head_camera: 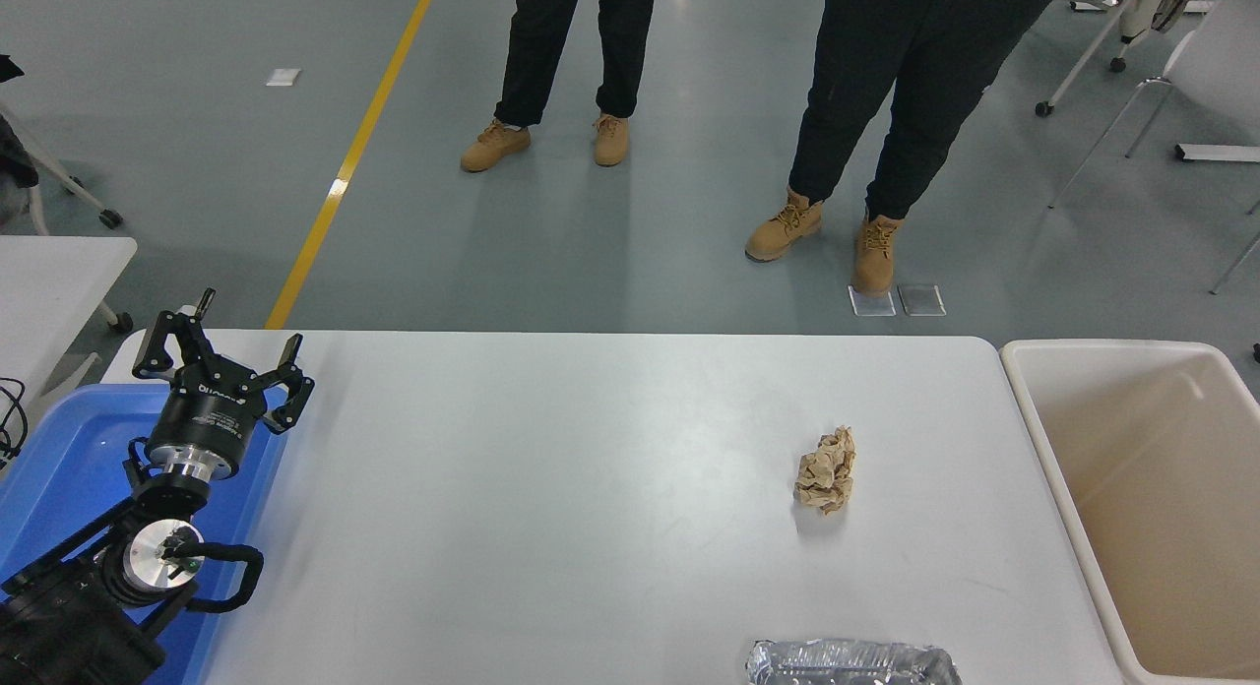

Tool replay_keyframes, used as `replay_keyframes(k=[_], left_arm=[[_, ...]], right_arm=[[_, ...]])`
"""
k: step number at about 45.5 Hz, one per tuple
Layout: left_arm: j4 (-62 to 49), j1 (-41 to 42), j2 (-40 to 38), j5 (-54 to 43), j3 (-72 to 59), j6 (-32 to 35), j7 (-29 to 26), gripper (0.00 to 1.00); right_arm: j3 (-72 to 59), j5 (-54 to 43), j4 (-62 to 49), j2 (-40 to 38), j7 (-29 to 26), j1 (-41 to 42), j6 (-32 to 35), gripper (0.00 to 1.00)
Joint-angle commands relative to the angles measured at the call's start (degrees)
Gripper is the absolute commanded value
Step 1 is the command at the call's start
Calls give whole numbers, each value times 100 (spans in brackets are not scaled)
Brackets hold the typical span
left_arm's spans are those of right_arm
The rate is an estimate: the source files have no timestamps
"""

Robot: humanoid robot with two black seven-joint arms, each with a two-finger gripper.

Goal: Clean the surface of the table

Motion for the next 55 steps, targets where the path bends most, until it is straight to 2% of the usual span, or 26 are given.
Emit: replay_keyframes(k=[1,13,34,50,55], left_arm=[[0,0,0,0,0,0,0,99],[0,0,0,0,0,0,0,99],[0,0,0,0,0,0,0,99],[0,0,0,0,0,0,0,99],[0,0,0,0,0,0,0,99]], right_arm=[[936,693,31,11,-18,264,35,99],[2501,684,812,-24,-18,308,-9,99],[3758,684,2482,-33,35,194,-360,99],[4259,614,3353,11,53,-649,-220,99],[4443,587,3511,29,140,-948,17,99]])
